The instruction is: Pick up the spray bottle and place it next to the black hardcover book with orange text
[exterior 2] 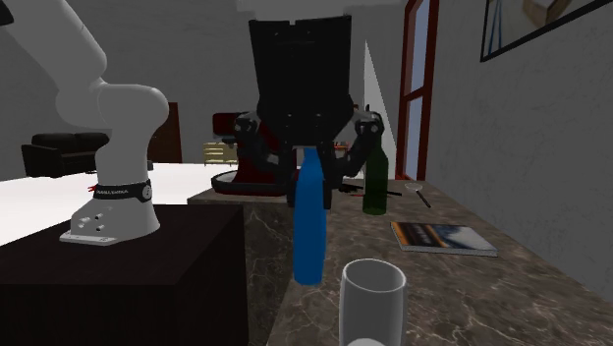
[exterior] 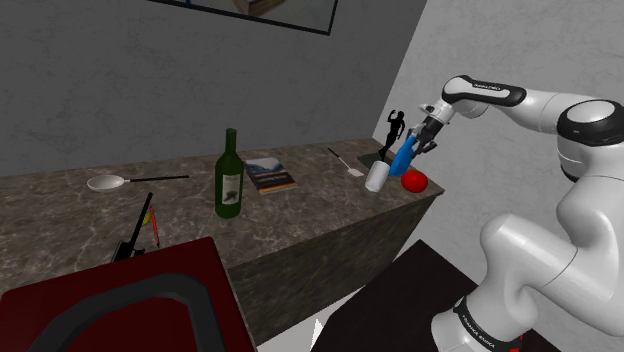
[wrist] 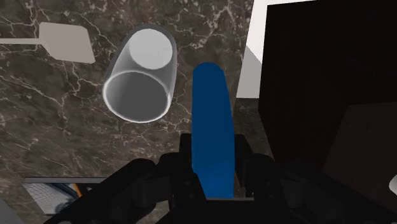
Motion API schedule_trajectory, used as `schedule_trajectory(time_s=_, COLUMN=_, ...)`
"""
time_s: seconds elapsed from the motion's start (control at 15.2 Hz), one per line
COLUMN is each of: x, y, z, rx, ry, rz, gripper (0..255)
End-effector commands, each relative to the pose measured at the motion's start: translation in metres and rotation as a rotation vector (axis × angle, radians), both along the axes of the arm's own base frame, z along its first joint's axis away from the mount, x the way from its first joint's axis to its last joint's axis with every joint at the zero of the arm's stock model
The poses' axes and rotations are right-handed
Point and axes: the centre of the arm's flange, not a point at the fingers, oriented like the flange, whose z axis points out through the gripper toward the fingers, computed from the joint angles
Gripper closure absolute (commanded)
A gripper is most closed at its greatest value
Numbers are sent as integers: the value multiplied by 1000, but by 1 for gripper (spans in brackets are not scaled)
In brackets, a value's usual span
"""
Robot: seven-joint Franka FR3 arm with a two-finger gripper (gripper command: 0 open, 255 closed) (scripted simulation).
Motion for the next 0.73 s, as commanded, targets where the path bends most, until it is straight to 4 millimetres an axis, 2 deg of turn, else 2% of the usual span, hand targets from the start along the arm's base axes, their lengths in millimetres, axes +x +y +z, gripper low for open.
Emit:
schedule_trajectory(time_s=0.0, x=0, y=1, z=12, rx=0, ry=0, rz=0, gripper=255)
schedule_trajectory(time_s=0.66, x=0, y=1, z=65, rx=0, ry=0, rz=0, gripper=255)
